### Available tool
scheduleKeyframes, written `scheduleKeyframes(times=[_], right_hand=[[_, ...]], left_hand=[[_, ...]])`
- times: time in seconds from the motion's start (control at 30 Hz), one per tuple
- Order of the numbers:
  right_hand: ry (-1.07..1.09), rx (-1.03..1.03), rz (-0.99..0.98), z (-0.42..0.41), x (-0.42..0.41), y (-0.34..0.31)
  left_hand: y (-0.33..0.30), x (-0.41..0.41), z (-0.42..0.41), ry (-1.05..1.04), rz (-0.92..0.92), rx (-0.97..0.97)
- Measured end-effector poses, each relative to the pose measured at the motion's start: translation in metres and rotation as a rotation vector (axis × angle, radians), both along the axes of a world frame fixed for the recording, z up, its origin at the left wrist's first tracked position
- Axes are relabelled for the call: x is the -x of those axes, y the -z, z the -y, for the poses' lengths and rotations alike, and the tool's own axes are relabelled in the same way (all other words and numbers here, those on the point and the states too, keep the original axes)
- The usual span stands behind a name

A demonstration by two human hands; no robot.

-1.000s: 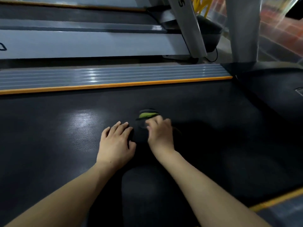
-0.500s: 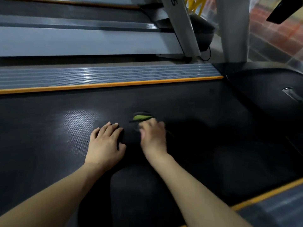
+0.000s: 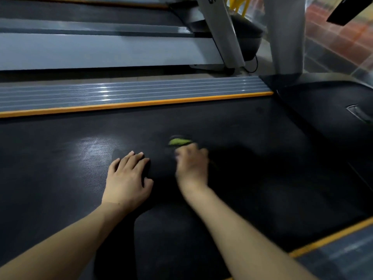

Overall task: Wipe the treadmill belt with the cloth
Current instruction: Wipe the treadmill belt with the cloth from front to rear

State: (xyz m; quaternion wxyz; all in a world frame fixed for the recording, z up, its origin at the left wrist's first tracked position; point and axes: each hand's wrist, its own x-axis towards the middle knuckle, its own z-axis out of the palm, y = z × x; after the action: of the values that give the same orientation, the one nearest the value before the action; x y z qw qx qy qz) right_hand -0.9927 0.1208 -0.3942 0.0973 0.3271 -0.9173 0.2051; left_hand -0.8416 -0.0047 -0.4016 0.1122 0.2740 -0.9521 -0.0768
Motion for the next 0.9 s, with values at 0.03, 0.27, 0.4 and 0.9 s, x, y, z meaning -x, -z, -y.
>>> scheduleKeyframes(times=[0.03, 0.27, 0.4, 0.9], right_hand=[[-0.122, 0.014, 0.013, 0.003, -0.016, 0.003], [0.174, -0.06, -0.055, -0.082, 0.109, 0.001], [0.384, -0.065, 0.001, -0.06, 0.085, -0.008], [0.363, -0.14, -0.043, -0.068, 0.067, -0.001]], left_hand=[[0.0, 0.0, 0.001, 0.002, 0.001, -0.001], [-0.002, 0.0, -0.001, -0.009, 0.008, -0.014], [-0.002, 0.0, -0.001, -0.011, 0.018, -0.018], [-0.003, 0.001, -0.001, -0.004, 0.017, -0.023]])
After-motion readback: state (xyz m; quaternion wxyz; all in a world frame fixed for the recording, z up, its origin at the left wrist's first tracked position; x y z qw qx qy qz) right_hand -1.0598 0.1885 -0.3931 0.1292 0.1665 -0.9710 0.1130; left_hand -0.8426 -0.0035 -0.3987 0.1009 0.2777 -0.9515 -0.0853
